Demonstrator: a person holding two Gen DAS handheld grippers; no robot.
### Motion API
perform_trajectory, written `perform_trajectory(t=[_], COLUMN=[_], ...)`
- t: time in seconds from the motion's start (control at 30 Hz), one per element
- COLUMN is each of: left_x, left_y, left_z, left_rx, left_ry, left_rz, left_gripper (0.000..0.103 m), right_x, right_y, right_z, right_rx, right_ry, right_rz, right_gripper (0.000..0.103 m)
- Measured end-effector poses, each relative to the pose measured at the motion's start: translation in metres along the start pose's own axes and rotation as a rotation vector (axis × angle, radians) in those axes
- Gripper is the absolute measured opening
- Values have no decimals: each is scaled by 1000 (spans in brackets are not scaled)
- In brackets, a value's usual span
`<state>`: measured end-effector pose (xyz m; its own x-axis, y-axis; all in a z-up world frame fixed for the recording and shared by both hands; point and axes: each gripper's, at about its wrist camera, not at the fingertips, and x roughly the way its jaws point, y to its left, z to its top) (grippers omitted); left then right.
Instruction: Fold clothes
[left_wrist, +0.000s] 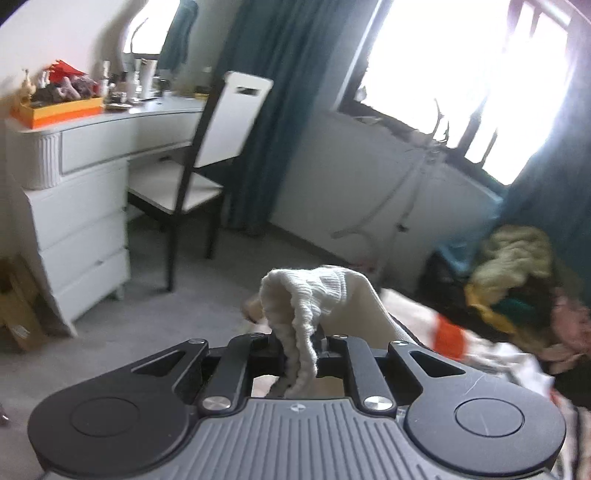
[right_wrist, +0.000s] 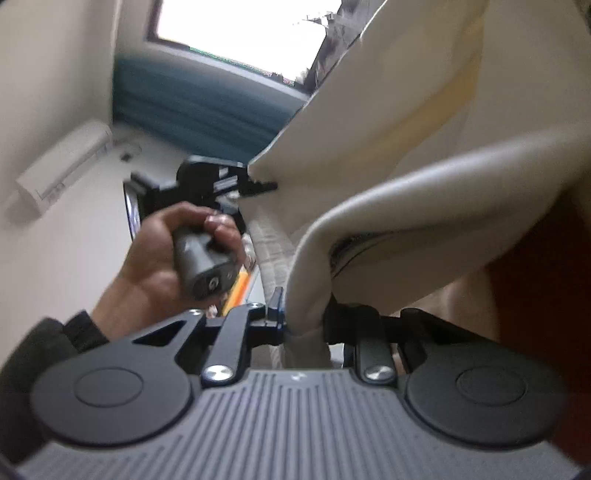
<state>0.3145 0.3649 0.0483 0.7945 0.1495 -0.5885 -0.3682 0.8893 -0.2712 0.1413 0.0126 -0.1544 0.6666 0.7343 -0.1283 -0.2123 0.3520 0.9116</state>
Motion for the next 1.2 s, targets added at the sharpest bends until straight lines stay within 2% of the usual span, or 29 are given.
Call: perform_trajectory(t=[0.13, 0.23, 0.3, 0.33, 0.37, 0.4, 0.43, 0.47, 0.57, 0.63, 0.73, 0.87, 0.93, 1.0, 1.1, 1.2], left_x=[58, 74, 75, 70, 62, 55, 46, 34, 0, -23, -63, -119, -154, -191, -235, -275], left_y=[22, 28, 30, 30, 28, 26, 25, 23, 15, 8, -7, -31, -49, -76, -126, -176], left_z=[-8, -20, -24, -25, -27, -29, -32, -36, -44, -54, -74, -105, -122, -140, -166, -195], left_rx=[0, 18, 27, 41, 55, 69, 83, 97, 129, 162, 233, 234, 236, 231, 263, 318], left_ry=[83, 87, 74, 66, 60, 53, 48, 45, 29, 21, -20, -68, -126, -186, -198, -223], left_rz=[47, 58, 50, 47, 49, 52, 55, 64, 47, 10, -3, -60, -84, -119, -161, -234], left_gripper=[13, 13, 14, 16, 22, 25, 35, 47, 65, 76, 79, 79, 85, 89, 90, 91], right_x=[20, 22, 17, 13, 6, -3, 1, -7, -31, -58, -110, -180, -207, -233, -269, -311], right_y=[-6, -9, -2, 4, 9, 14, 29, 35, 44, 52, 69, 81, 84, 86, 88, 84], right_z=[-8, -8, -7, -6, -9, -5, 6, 3, 1, 3, 14, 39, 56, 74, 104, 130], right_rx=[-12, -42, -83, -111, -142, -176, -211, -246, -328, -380, -521, -688, -732, -775, -808, -829], right_ry=[120, 203, 245, 261, 262, 249, 237, 243, 254, 220, 88, -75, -136, -197, -294, -394], right_rz=[-65, -84, -101, -112, -117, -119, -118, -112, -101, -109, -156, -217, -248, -278, -355, -416], right_gripper=[25, 27, 41, 61, 80, 85, 86, 86, 86, 86, 85, 85, 85, 85, 84, 84])
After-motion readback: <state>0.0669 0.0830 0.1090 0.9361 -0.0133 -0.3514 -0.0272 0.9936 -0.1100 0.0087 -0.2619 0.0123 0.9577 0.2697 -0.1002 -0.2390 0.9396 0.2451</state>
